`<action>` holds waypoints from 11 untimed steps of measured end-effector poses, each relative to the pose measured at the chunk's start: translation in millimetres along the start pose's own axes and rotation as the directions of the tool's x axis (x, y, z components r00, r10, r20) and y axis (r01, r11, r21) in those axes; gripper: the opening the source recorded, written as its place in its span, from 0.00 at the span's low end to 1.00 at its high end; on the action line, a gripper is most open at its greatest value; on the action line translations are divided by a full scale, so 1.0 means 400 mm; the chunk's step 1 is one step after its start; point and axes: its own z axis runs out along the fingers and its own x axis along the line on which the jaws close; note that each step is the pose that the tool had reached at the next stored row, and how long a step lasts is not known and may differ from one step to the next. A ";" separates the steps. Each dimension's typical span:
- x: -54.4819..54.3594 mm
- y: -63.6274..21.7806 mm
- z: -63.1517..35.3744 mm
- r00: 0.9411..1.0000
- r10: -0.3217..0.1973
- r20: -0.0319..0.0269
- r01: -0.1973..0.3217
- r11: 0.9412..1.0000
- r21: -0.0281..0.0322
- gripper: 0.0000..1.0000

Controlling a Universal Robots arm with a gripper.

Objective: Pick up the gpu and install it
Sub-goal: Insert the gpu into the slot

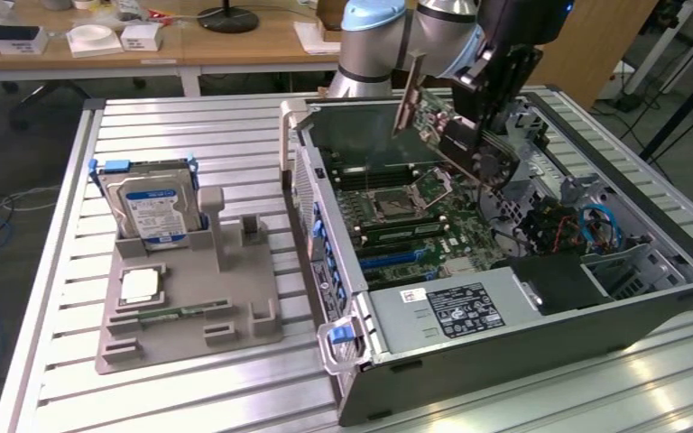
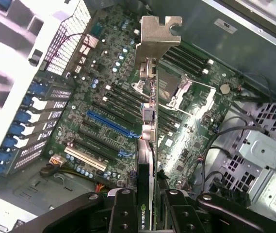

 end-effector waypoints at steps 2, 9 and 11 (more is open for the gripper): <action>0.000 0.000 0.000 1.000 -0.021 0.000 0.021 1.000 -0.001 0.26; 0.000 0.000 0.000 0.996 -0.093 0.001 0.093 0.996 -0.002 0.26; 0.000 0.000 0.000 0.993 -0.115 0.001 0.115 0.993 -0.003 0.26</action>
